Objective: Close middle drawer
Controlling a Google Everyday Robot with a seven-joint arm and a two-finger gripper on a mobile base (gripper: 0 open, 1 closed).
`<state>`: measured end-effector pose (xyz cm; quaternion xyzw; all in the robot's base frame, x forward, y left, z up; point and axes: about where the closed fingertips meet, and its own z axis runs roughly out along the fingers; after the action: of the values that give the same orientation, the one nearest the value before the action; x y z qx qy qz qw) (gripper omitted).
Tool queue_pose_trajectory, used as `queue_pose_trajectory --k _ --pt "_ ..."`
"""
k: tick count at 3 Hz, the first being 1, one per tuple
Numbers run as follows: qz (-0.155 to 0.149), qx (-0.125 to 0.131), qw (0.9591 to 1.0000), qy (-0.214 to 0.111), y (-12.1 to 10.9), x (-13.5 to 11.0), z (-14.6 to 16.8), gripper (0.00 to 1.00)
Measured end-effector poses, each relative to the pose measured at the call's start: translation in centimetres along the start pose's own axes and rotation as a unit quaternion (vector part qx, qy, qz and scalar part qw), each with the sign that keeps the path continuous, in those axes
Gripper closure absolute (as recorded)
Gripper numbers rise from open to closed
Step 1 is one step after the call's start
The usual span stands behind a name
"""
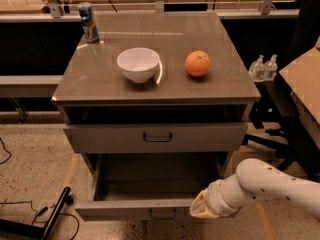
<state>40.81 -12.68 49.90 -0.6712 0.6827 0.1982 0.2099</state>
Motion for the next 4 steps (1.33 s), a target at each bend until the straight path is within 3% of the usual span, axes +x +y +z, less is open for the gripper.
queue_pose_trajectory --k 1,4 --pt "-0.008 0.006 1.0 0.0 0.0 0.0 1.9 1.0" --pt "0.025 0.009 0.9993 -0.025 -1.8 2.5 5.9 1.0"
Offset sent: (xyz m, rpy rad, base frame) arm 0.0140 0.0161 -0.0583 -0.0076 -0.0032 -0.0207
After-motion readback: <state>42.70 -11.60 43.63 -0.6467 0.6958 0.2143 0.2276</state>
